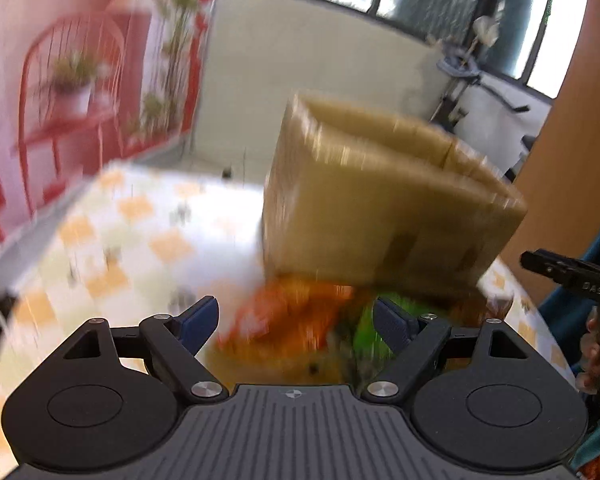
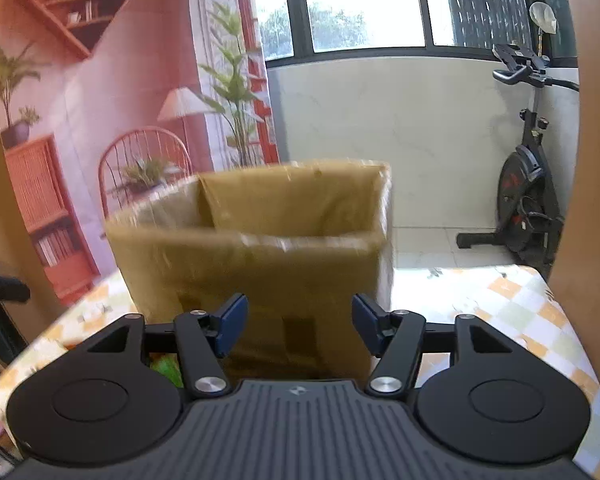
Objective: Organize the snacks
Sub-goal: 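Reach the right tool to the orange chip bag while the left tool reaches the yellow bag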
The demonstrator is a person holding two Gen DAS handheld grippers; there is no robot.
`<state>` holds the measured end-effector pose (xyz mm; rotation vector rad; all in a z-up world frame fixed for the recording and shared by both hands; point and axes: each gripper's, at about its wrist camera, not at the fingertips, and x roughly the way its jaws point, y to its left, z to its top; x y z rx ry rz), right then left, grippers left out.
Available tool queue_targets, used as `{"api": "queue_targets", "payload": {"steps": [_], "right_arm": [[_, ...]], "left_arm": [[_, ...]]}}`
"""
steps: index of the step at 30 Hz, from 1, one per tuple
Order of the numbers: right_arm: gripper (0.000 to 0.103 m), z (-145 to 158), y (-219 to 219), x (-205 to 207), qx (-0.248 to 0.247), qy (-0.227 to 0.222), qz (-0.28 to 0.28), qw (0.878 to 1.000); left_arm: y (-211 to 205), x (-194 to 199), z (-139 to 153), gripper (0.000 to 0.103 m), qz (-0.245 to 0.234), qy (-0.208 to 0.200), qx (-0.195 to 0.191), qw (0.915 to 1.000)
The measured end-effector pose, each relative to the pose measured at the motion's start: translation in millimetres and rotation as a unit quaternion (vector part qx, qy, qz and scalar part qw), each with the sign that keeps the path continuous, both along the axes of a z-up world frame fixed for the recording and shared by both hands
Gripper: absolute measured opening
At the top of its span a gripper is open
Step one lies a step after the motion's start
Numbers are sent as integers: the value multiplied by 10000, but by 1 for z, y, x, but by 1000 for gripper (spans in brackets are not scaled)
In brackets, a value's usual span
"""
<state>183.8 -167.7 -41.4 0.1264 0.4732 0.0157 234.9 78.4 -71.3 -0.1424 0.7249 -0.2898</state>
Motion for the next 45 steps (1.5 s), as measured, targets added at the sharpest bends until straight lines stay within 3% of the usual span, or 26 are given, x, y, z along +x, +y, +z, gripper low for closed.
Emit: {"api": "queue_targets", "payload": {"steps": [4, 15, 27, 35, 40, 45], "right_arm": [[62, -22, 1, -11, -143, 277, -48, 9995], [83, -54, 4, -20, 80, 600, -60, 9981], [88, -63, 2, -7, 318, 709, -275, 9966], [93, -59, 6, -11, 3, 651, -485, 9967], [103, -57, 9, -17, -33, 450, -414, 9981], [103, -61, 11, -14, -35, 531, -491, 9974]], "left_arm": [[-2, 1, -27, 86, 57, 438, -189, 9988], [-14, -6, -58, 86, -120, 976, 111, 9951], [-19, -16, -78, 87, -92, 1186, 215, 9927], [-17, -17, -86, 89, 4, 1290, 237, 9914], [-13, -14, -91, 93, 79, 1365, 130, 9905], [-9, -12, -95, 95, 146, 1437, 8, 9895]]}}
